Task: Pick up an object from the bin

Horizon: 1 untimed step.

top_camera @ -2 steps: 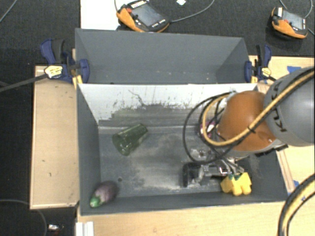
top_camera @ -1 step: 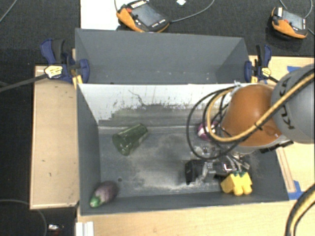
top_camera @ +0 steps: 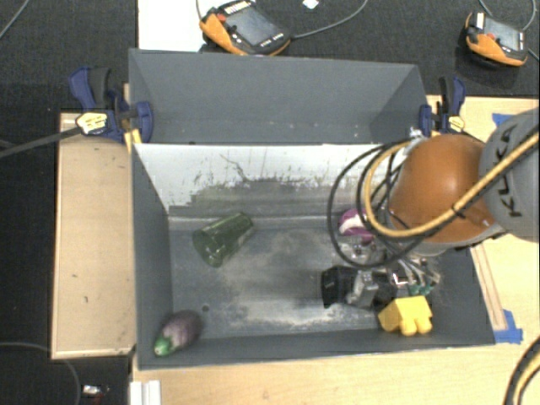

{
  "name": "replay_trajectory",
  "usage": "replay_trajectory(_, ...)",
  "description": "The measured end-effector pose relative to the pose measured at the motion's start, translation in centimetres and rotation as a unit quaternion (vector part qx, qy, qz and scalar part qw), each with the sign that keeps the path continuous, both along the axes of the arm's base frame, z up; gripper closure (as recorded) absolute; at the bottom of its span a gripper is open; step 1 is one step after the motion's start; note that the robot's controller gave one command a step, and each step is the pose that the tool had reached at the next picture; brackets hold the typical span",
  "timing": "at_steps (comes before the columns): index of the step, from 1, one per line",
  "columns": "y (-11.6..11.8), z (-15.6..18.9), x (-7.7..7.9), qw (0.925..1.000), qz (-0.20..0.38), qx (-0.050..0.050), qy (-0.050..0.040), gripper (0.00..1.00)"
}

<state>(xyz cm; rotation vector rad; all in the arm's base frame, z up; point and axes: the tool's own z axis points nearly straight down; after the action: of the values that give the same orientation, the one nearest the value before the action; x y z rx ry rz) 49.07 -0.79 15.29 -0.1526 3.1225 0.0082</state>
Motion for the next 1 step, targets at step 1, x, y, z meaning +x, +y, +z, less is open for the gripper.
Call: replay_trajectory(1, 0.65, -0.53, 2.06, 0.9977, -0.068, 0.001, 0.0022, 1.0)
